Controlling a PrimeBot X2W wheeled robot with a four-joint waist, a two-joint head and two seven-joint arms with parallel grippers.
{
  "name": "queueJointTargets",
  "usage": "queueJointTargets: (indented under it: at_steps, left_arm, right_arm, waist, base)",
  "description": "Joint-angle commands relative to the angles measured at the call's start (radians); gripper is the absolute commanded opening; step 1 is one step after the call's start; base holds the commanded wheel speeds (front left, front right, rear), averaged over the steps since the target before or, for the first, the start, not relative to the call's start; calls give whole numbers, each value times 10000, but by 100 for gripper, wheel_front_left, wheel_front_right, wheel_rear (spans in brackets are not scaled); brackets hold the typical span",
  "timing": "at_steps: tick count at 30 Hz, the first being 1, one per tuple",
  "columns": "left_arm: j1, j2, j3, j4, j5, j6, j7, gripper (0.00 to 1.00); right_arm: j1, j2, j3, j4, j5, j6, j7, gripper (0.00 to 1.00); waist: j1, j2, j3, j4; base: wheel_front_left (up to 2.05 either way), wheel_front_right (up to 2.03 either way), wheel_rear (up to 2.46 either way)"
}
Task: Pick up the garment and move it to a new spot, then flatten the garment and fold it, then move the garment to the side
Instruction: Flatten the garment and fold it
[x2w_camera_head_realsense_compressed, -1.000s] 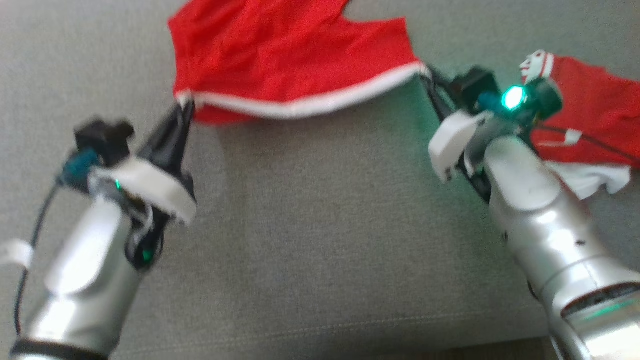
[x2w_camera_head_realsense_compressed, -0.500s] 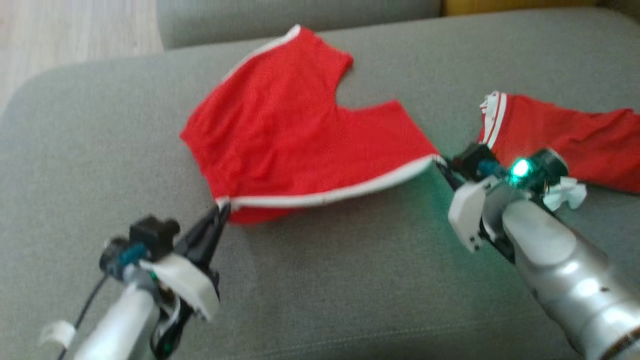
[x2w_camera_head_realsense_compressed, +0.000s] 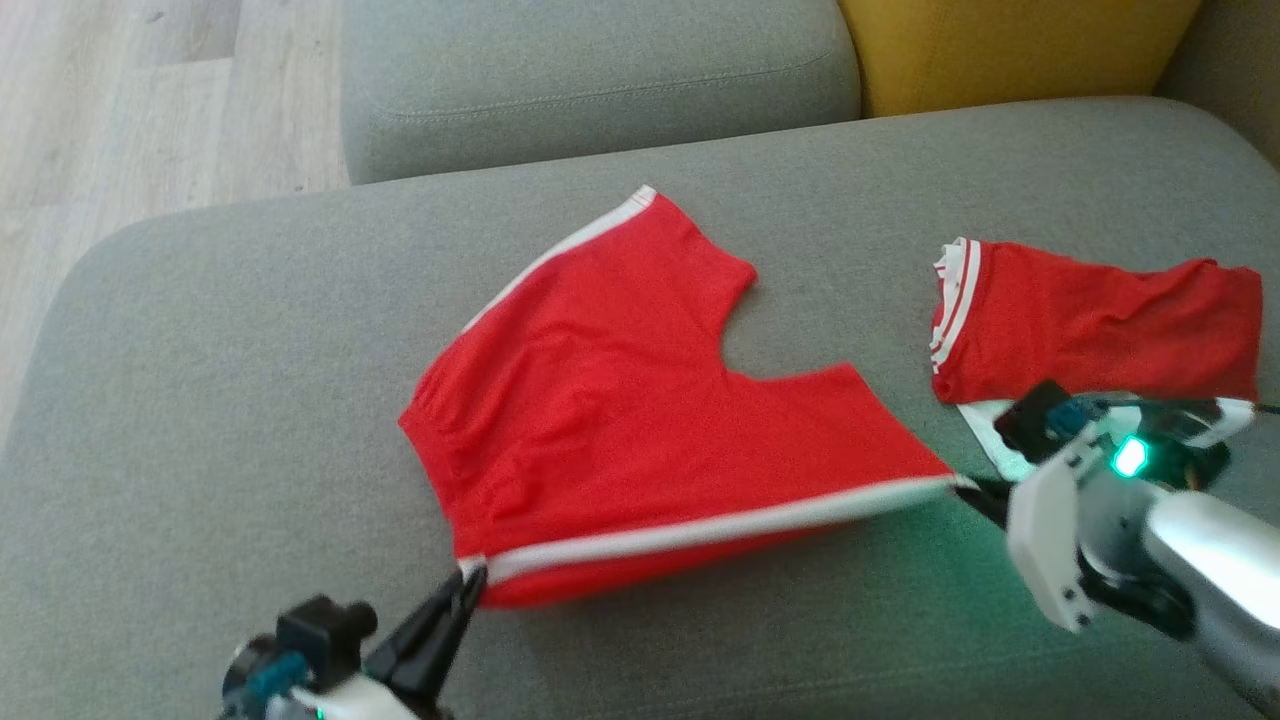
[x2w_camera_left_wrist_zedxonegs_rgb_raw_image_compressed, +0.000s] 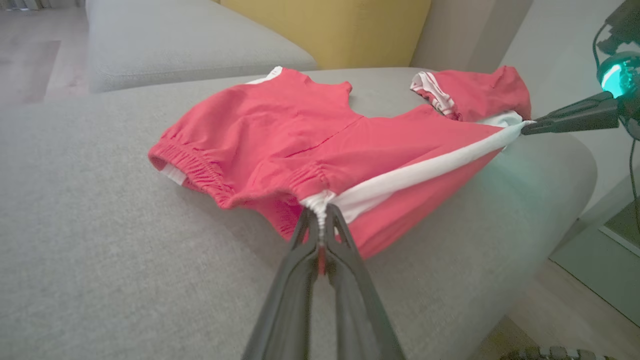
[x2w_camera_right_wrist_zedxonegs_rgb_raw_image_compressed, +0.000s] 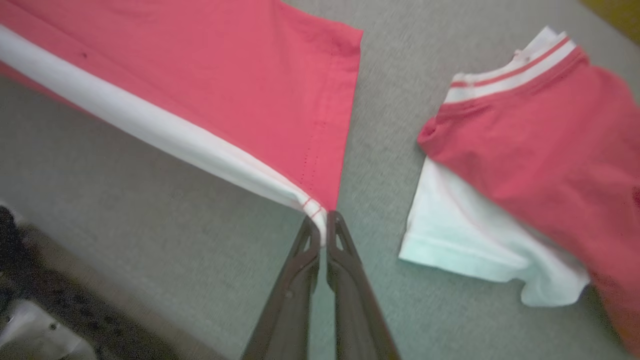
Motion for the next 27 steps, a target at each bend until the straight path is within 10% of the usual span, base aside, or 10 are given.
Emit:
queueJointTargets:
  at_steps: [1,9,27]
  left_arm:
    - [-67,478,395,-509,-77,86,53,0]
    - [441,877,407,-1908,-260,249,529,0]
    - [-2220,430,506,-2286,-505,216,850,0]
  right_arm:
    - [203,-890,-168,-721,401,-11,534,0]
    - [725,-2278,-1477,-2753,773,-11,1711,0]
    - [-2039,-711,-3357,-2419,-2303,-11,2017,0]
  waist:
    - [1,-1,0,5]
    - [1,-1,117,275]
    - [1,-1,1936,1769]
  base:
    - [0,0,0]
    - [0,0,0]
    - [0,0,0]
